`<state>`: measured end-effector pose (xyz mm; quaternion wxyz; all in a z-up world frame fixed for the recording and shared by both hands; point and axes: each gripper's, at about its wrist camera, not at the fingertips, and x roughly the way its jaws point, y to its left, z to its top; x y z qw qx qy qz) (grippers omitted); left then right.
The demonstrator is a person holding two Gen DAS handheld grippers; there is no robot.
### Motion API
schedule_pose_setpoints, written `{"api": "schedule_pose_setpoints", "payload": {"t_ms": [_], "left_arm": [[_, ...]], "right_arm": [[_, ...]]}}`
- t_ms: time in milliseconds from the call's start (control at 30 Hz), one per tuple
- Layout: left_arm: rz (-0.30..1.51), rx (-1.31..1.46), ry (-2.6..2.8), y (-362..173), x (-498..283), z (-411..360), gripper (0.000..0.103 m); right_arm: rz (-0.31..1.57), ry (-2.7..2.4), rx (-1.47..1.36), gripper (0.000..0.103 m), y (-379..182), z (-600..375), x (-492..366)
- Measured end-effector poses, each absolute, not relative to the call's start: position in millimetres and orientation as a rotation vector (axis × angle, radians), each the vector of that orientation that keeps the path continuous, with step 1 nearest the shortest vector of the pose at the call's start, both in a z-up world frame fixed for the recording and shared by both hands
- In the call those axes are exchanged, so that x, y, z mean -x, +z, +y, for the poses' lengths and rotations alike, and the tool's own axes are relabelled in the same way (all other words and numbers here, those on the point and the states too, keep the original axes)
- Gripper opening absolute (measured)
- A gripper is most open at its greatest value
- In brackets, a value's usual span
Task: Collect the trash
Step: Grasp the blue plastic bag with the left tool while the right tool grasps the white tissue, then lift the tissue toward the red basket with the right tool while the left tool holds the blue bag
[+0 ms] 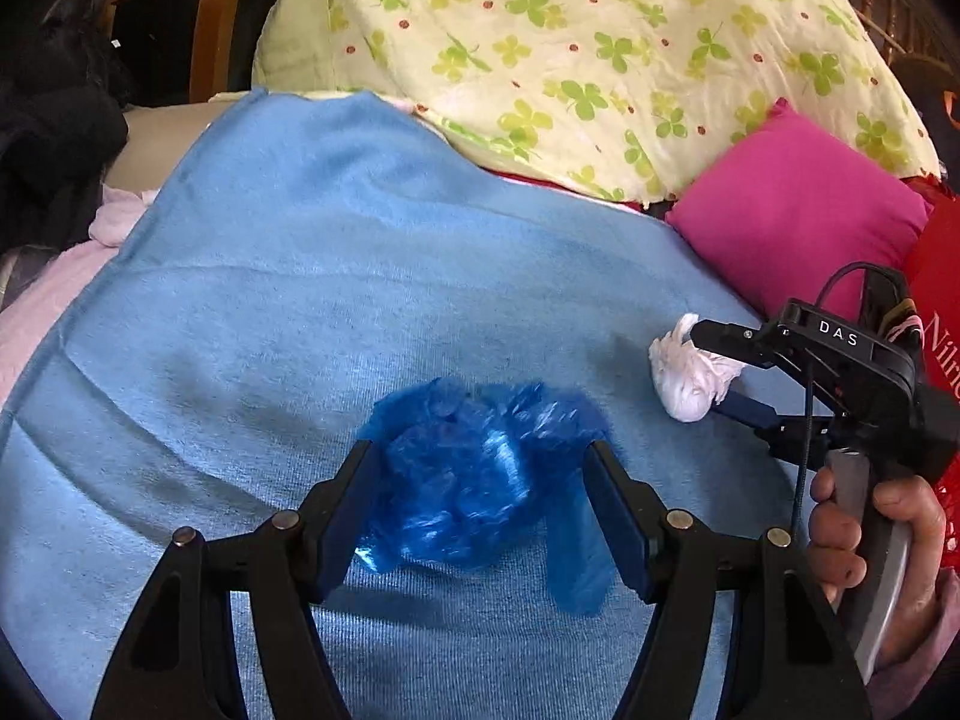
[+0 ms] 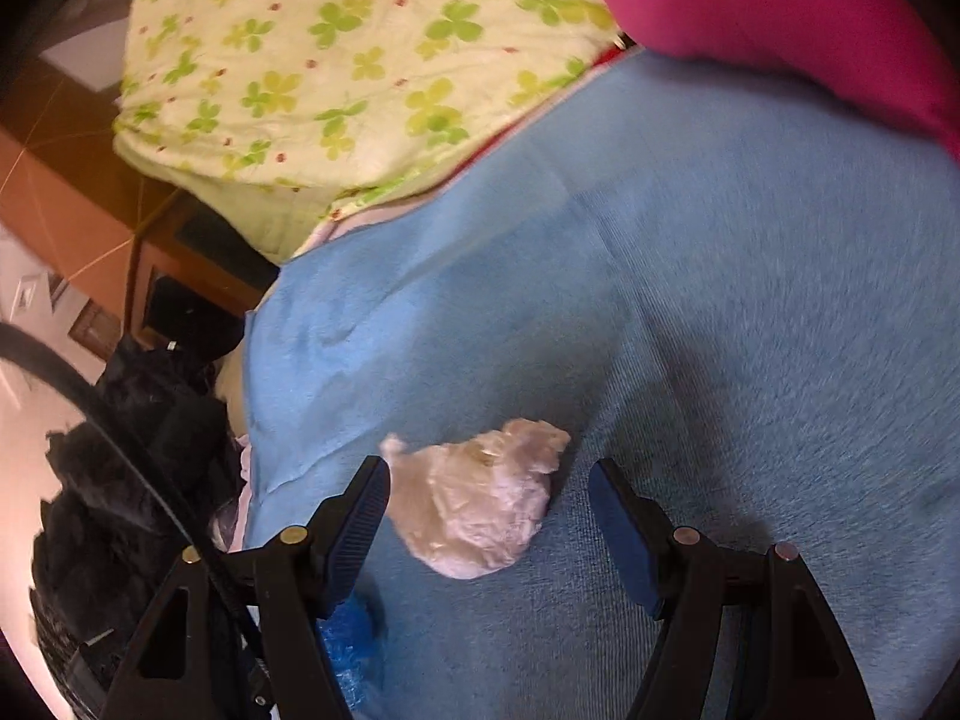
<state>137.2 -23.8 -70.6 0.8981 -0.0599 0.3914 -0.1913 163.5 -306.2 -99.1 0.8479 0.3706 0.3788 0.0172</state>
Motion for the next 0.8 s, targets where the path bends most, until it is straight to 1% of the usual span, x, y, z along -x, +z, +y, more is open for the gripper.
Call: {"api": "schedule_pose_setpoints", "payload": {"t_ms": [33,133,167,200,233,333,367,433,467,800], "left_arm": [[0.821,0.140,-0.409,-73,-137,-24,0.071],[0.836,0.159,-0.424,-75,-137,-25,0.071],[0.839,0.155,-0.424,-75,-138,-26,0.070],[0.840,0.152,-0.423,-76,-138,-26,0.066],[0.842,0.148,-0.421,-77,-139,-26,0.062],[0.839,0.137,-0.420,-76,-138,-26,0.056],[0.834,0.131,-0.422,-75,-136,-27,0.051],[0.826,0.120,-0.426,-73,-133,-27,0.045],[0.825,0.116,-0.431,-71,-132,-29,0.043],[0.789,0.016,-0.394,-57,-111,-40,0.041]], "right_arm": [[0.790,0.031,-0.787,0.068,-101,-307,-165],[0.774,0.029,-0.788,0.058,-102,-306,-167],[0.777,0.036,-0.778,0.050,-103,-304,-169],[0.784,0.046,-0.768,0.040,-103,-302,-170],[0.797,0.058,-0.744,0.038,-105,-297,-172],[0.791,0.050,-0.696,0.035,-102,-288,-169],[0.786,0.047,-0.689,0.033,-99,-287,-167],[0.772,0.040,-0.673,0.033,-93,-285,-163],[0.763,0.037,-0.664,0.033,-89,-285,-161],[0.710,0.032,-0.608,0.033,-57,-279,-127]]}}
